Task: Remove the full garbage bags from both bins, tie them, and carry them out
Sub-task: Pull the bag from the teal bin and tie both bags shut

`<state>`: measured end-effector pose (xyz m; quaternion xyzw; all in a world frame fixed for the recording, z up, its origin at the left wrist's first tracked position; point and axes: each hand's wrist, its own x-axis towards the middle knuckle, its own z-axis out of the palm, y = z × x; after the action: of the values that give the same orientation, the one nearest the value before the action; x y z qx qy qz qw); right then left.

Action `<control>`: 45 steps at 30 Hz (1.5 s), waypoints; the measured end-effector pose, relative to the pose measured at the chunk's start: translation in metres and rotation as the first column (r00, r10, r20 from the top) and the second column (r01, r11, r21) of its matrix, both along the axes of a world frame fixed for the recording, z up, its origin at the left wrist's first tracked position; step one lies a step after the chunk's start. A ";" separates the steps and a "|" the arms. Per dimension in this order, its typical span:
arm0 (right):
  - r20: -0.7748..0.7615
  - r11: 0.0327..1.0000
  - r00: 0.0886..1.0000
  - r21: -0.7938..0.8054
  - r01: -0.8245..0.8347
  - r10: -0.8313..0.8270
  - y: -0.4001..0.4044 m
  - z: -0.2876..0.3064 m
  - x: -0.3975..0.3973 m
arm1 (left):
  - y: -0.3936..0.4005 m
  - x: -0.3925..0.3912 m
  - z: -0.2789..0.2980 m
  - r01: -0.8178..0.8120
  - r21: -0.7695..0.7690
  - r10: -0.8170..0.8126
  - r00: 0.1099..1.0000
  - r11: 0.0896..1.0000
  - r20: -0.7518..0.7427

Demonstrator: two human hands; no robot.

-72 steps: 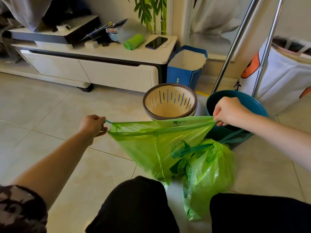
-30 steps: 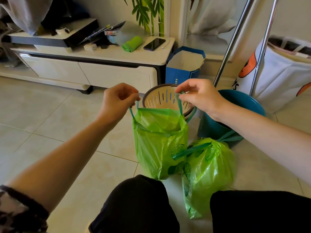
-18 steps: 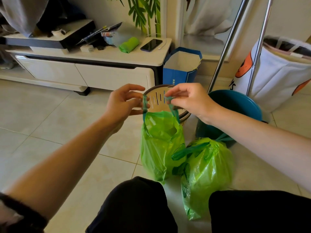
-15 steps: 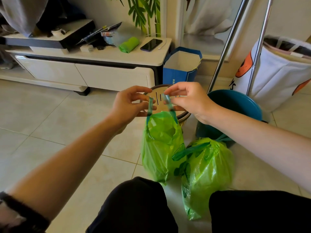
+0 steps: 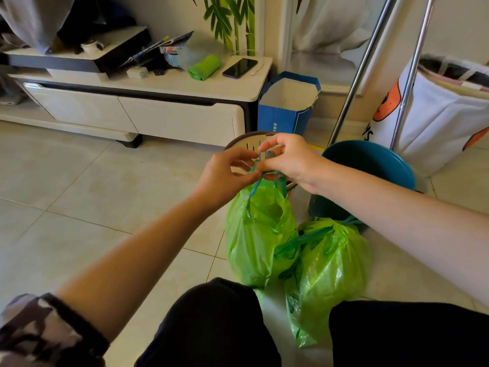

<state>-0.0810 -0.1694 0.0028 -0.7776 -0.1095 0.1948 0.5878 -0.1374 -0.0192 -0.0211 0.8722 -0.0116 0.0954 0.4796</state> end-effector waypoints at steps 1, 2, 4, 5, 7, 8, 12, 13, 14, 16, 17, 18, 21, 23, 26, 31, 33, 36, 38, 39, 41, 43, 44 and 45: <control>0.011 1.000 1.000 -0.006 -0.007 0.007 0.000 0.000 0.000 | 0.003 0.001 -0.004 -0.009 -0.008 0.009 1.000 1.000 -0.018; 0.024 1.000 1.000 -0.011 -0.018 0.018 -0.001 0.001 0.000 | 0.005 0.001 -0.008 0.000 -0.033 -0.002 0.998 0.999 -0.057; 0.055 0.999 0.997 -0.017 -0.051 0.052 -0.002 0.005 -0.001 | 0.008 0.002 -0.016 0.075 -0.126 -0.096 0.981 0.989 -0.171; 0.074 0.997 0.994 -0.024 -0.073 0.075 -0.002 0.008 -0.003 | 0.007 0.002 -0.019 0.129 -0.162 -0.162 0.964 0.978 -0.210; 0.120 0.992 0.986 -0.061 -0.112 0.119 -0.002 0.012 -0.006 | 0.002 0.003 -0.028 0.208 -0.155 -0.241 0.941 0.966 -0.236; 0.150 0.988 0.979 -0.092 -0.125 0.138 -0.001 0.014 -0.008 | -0.002 0.004 -0.032 0.219 -0.134 -0.245 0.941 0.966 -0.233; 0.256 0.967 0.940 -0.182 -0.181 0.224 0.002 0.018 -0.014 | -0.023 0.010 -0.053 0.154 -0.152 -0.184 0.961 0.976 -0.206; 0.278 0.961 0.928 -0.195 -0.197 0.247 0.003 0.019 -0.015 | -0.027 0.011 -0.056 0.129 -0.142 -0.157 0.966 0.981 -0.207; 0.296 0.957 0.919 -0.205 -0.205 0.260 0.002 0.019 -0.016 | -0.029 0.013 -0.061 0.106 -0.138 -0.134 0.968 0.985 -0.211; 0.322 0.958 0.910 -0.201 -0.202 0.260 0.001 0.018 -0.015 | -0.031 0.017 -0.071 0.096 -0.164 -0.128 0.973 0.982 -0.195; 0.329 0.963 0.911 -0.188 -0.194 0.248 -0.001 0.018 -0.014 | -0.029 0.018 -0.077 0.094 -0.181 -0.129 0.973 0.979 -0.191; 0.336 0.968 0.914 -0.173 -0.179 0.229 -0.002 0.019 -0.012 | -0.028 0.019 -0.082 0.084 -0.194 -0.123 0.973 0.977 -0.197; 0.354 0.984 0.920 -0.115 -0.134 0.167 -0.004 0.026 -0.007 | -0.023 0.022 -0.094 0.044 -0.195 -0.090 0.968 0.980 -0.234; 0.364 0.989 0.920 -0.061 -0.133 0.146 -0.005 0.033 -0.005 | -0.023 0.022 -0.098 0.061 -0.198 -0.108 0.966 0.978 -0.234; 0.378 0.994 0.920 0.009 -0.112 0.100 -0.006 0.042 -0.002 | -0.023 0.020 -0.099 0.075 -0.178 -0.112 0.972 0.981 -0.209; 0.320 0.986 0.948 0.153 -0.058 0.006 -0.010 0.049 0.008 | -0.024 0.014 -0.109 0.066 -0.142 -0.098 0.968 0.988 -0.231; 0.312 0.984 0.950 0.173 -0.041 -0.015 -0.012 0.048 0.010 | -0.024 0.012 -0.112 0.065 -0.138 -0.099 0.963 0.988 -0.250; 0.295 0.980 0.954 0.197 -0.009 -0.050 -0.013 0.046 0.011 | -0.023 0.012 -0.116 0.097 -0.129 -0.128 0.957 0.987 -0.260; 0.288 0.980 0.956 0.197 -0.001 -0.057 -0.014 0.043 0.012 | -0.021 0.012 -0.119 0.117 -0.129 -0.148 0.953 0.985 -0.266; 0.287 0.982 0.956 0.191 -0.004 -0.052 -0.014 0.041 0.013 | -0.020 0.011 -0.120 0.118 -0.128 -0.149 0.950 0.985 -0.273; 0.285 0.985 0.958 0.175 -0.011 -0.040 -0.015 0.035 0.014 | -0.016 0.010 -0.123 0.121 -0.122 -0.153 0.942 0.985 -0.299; 0.279 0.987 0.960 0.158 -0.019 -0.026 -0.016 0.031 0.017 | -0.013 0.008 -0.121 0.132 -0.107 -0.159 0.934 0.986 -0.318; 0.274 0.987 0.961 0.158 -0.019 -0.025 -0.017 0.030 0.020 | -0.011 0.007 -0.120 0.132 -0.106 -0.159 0.937 0.986 -0.311; 0.272 0.987 0.962 0.160 -0.012 -0.033 -0.018 0.029 0.023 | -0.008 0.007 -0.118 0.129 -0.117 -0.157 0.945 0.985 -0.288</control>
<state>-0.0584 -0.1874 0.0319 -0.7478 -0.2009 0.0727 0.6287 -0.1307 -0.0273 -0.1394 0.8494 0.0016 -0.0709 0.5230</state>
